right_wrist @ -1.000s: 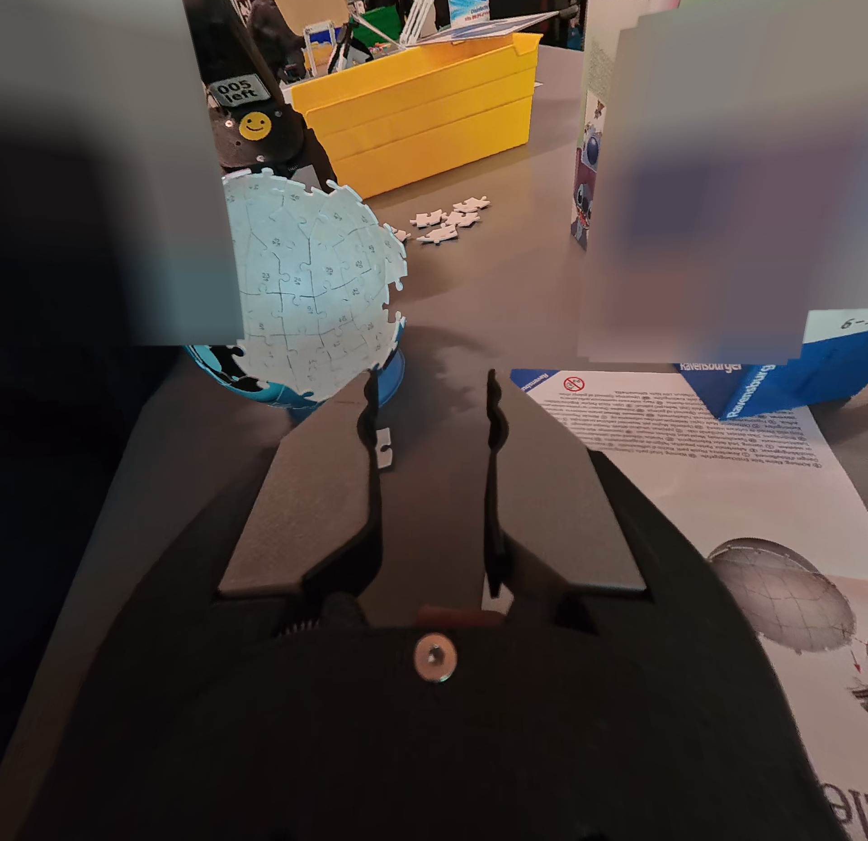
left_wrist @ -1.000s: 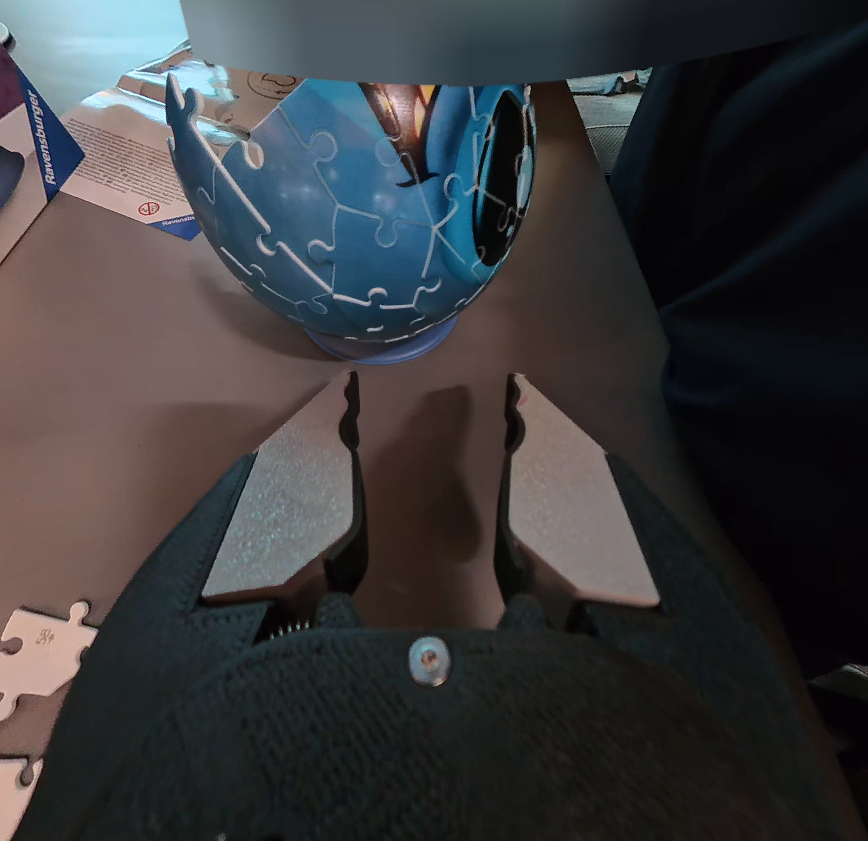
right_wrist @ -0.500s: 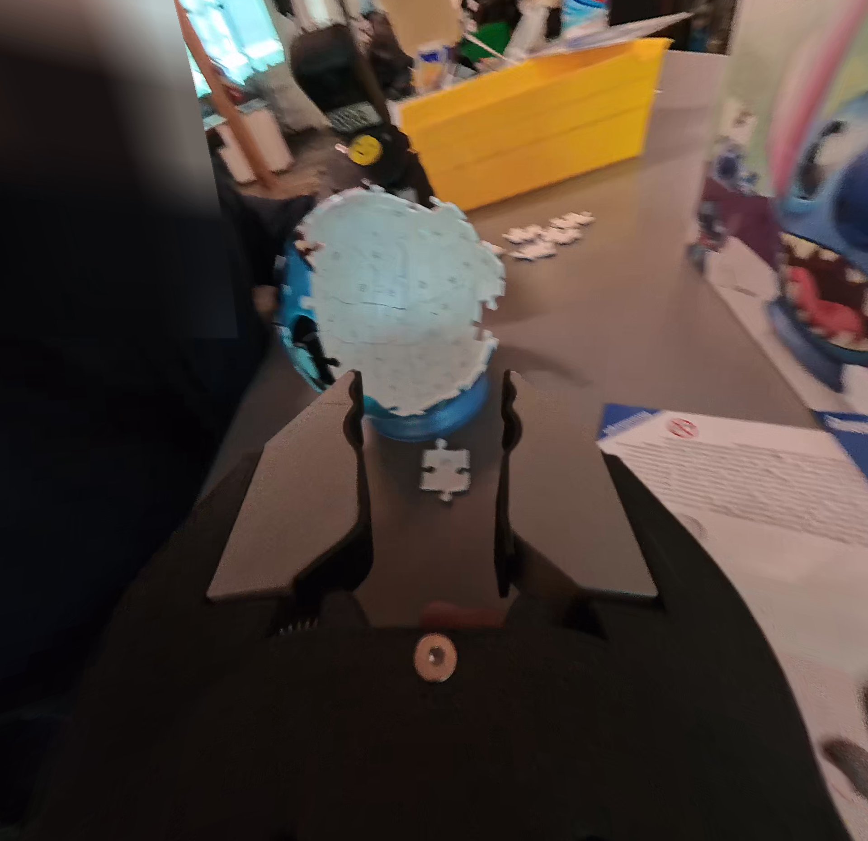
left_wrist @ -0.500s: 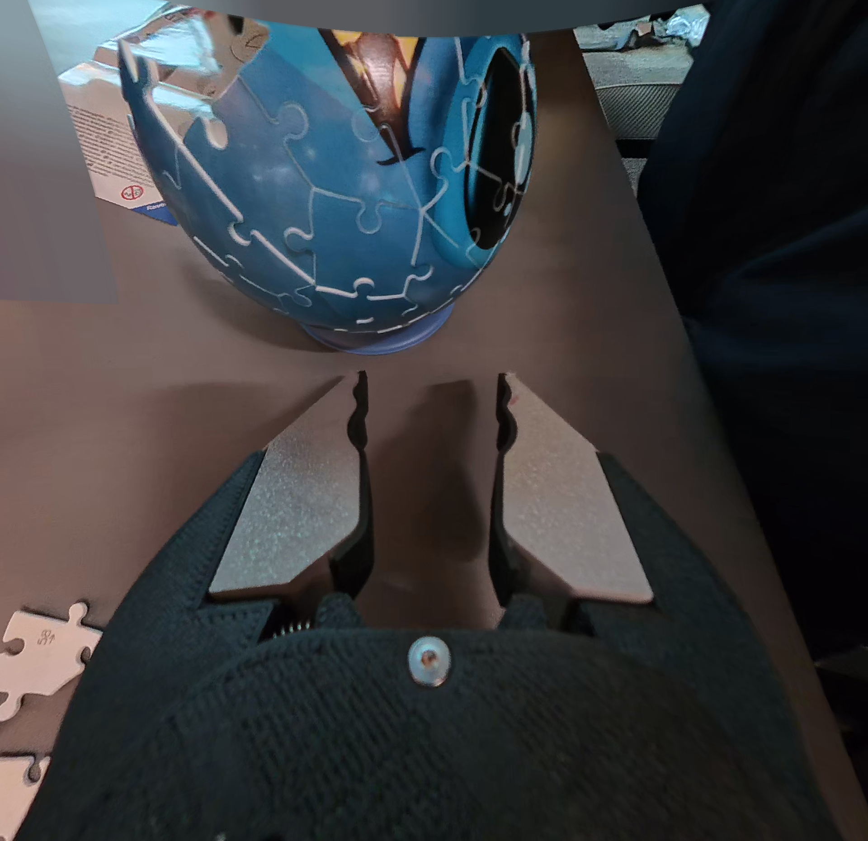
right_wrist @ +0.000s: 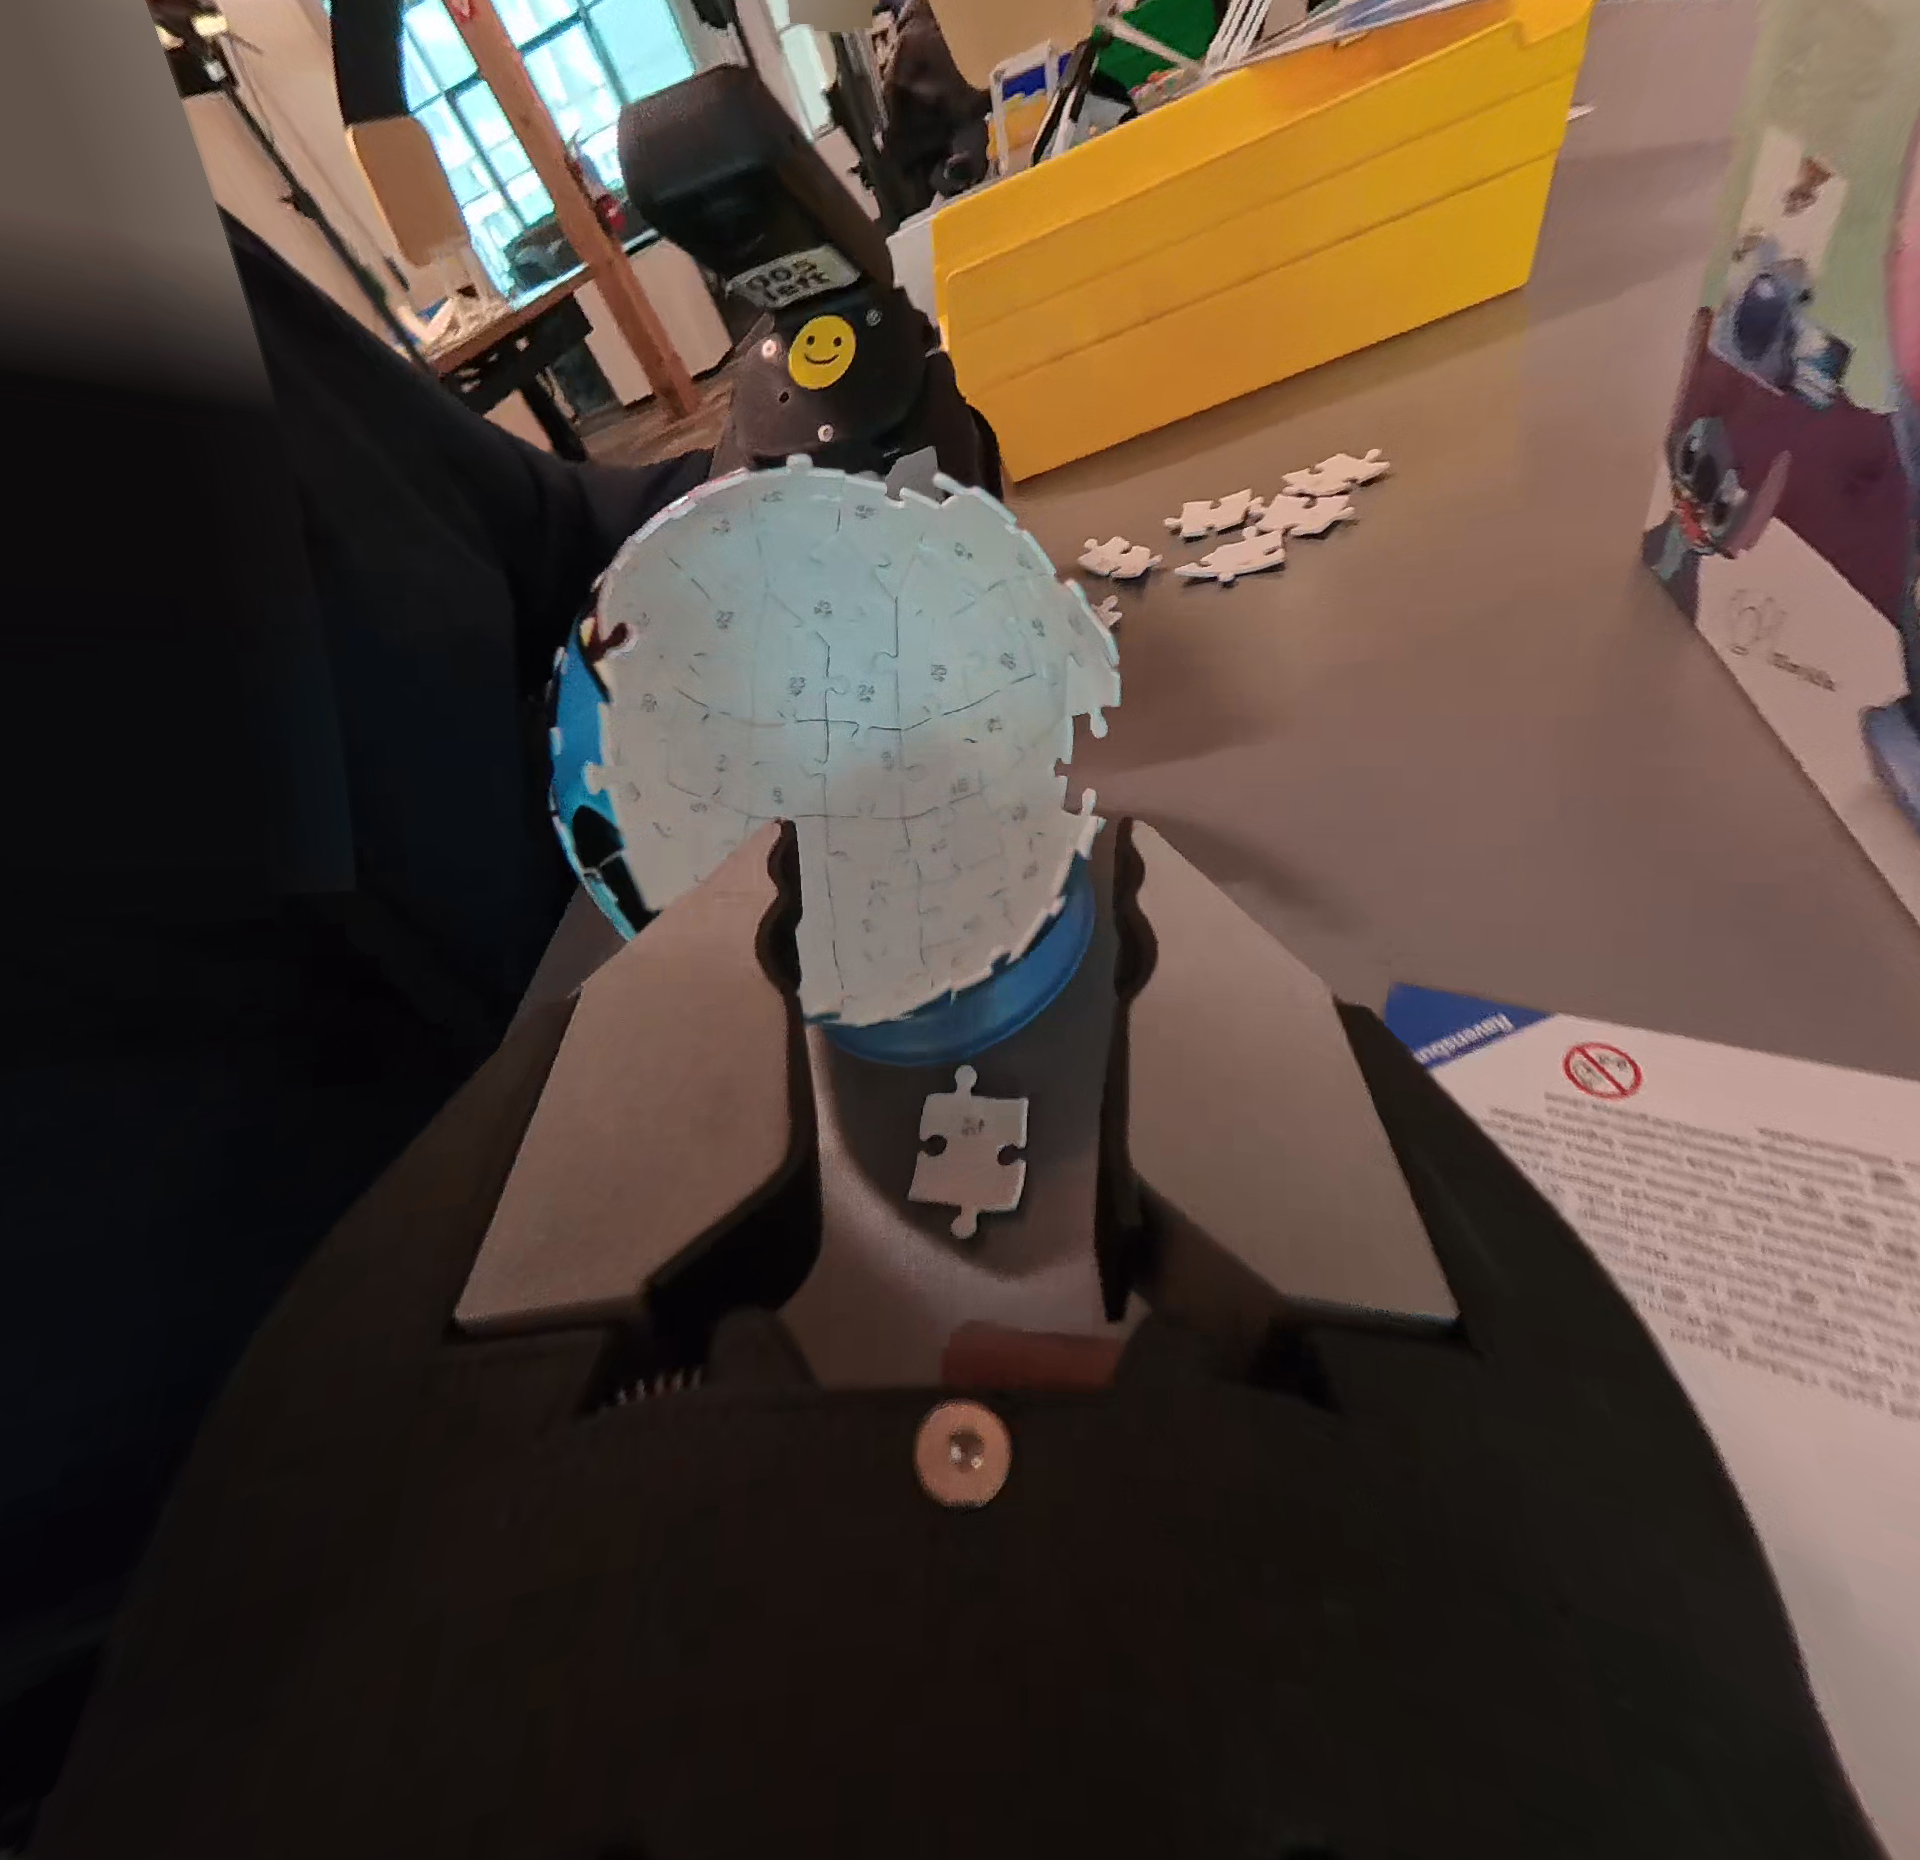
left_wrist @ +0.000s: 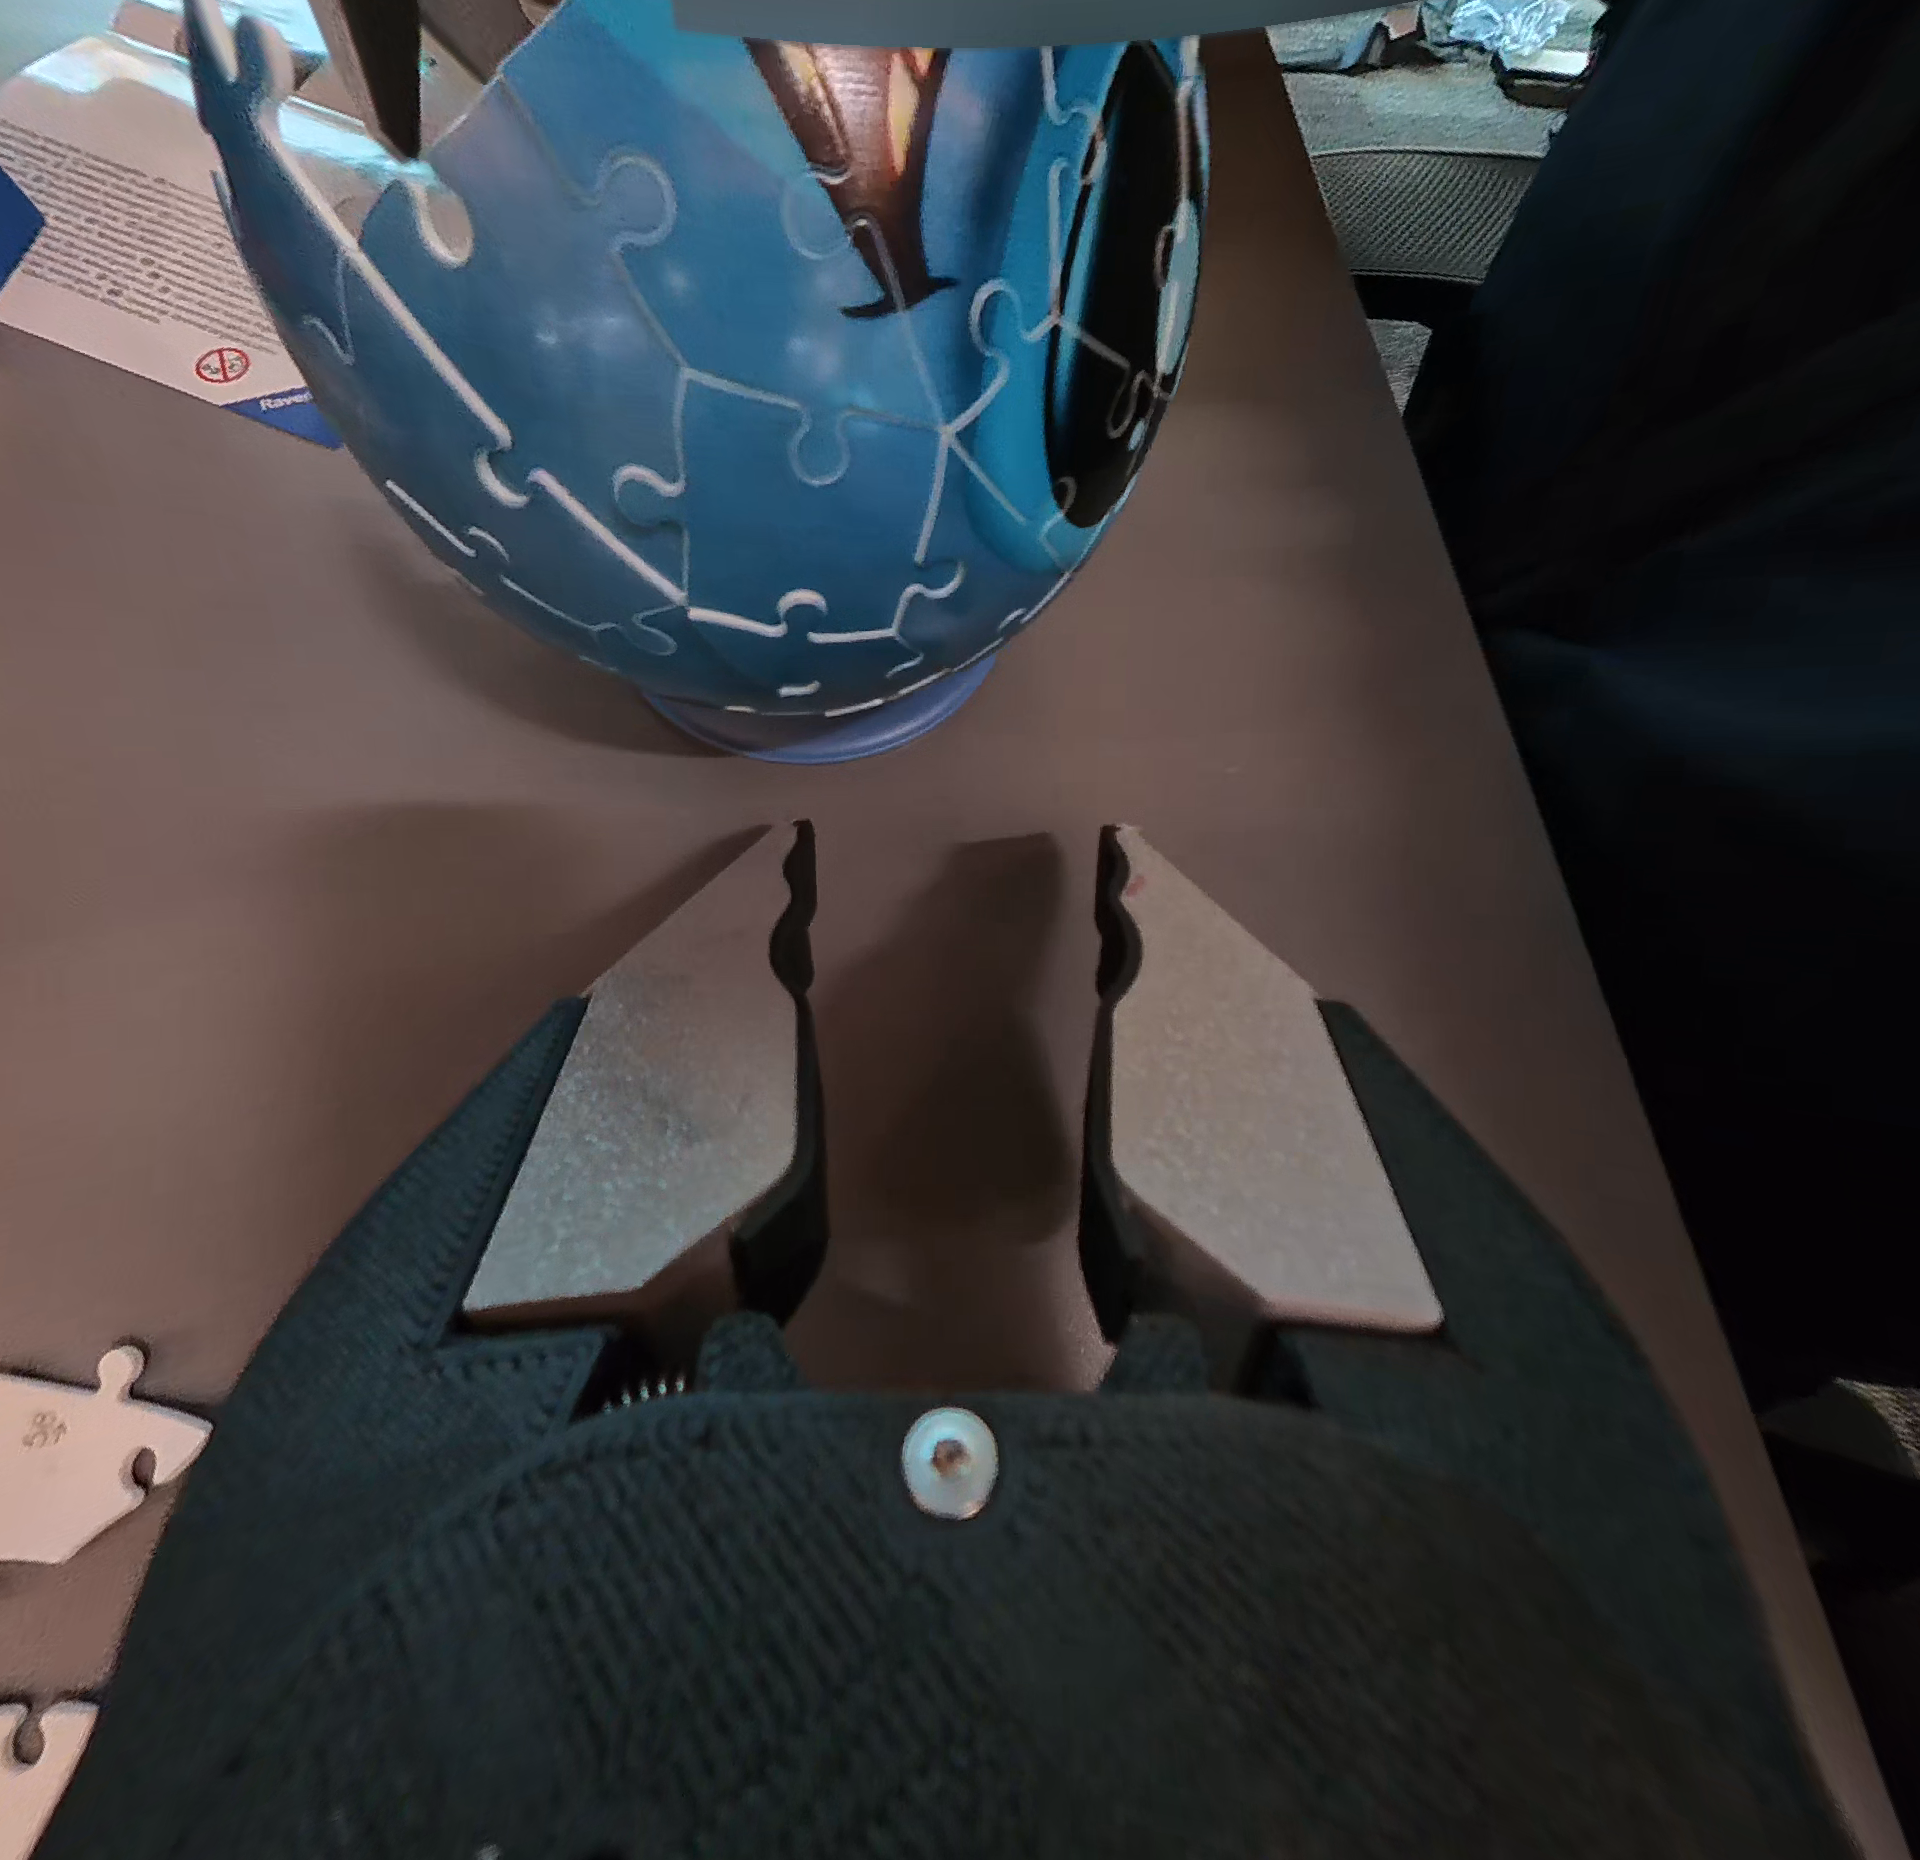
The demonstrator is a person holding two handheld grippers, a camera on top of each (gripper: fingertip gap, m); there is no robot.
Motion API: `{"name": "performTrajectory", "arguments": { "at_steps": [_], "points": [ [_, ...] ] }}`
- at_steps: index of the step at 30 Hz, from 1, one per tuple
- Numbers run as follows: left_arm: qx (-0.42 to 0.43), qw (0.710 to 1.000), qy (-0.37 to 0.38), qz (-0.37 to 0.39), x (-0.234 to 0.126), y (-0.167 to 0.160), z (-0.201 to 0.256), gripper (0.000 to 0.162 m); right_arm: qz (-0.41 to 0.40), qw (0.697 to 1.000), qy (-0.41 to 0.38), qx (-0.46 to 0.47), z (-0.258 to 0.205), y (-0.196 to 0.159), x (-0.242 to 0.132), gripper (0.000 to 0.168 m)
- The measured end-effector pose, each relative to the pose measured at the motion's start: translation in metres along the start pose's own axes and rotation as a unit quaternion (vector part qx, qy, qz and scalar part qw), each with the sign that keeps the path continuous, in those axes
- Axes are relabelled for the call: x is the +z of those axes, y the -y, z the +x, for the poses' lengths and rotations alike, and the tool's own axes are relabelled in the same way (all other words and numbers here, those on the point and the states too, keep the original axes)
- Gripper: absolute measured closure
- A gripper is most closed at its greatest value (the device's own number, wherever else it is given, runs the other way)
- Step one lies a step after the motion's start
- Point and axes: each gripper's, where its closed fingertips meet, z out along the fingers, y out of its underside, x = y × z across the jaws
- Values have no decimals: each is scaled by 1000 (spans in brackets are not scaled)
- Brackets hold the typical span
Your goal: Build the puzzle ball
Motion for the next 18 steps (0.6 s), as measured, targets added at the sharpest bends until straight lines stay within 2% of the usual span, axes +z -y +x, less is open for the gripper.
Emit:
{"name": "performTrajectory", "arguments": {
  "at_steps": [3, 6, 10, 18],
  "points": [
    [-3, 1000, -1, 3, -1, 1, -1, 110, -27, 1000, -5, 0, 5, -6, 7, 111],
    [-5, 1000, -3, 0, 0, 0, 0, 110, -21, 1000, -12, 7, 7, -4, 4, 111],
    [-8, 1000, -11, -7, 1, -2, 1, 110, -8, 999, 14, 32, 4, -2, 3, 113],
    [-9, 1000, -9, -4, 0, -2, 0, 110, -37, 998, 34, 34, -5, -12, 6, 115]
  ]
}}
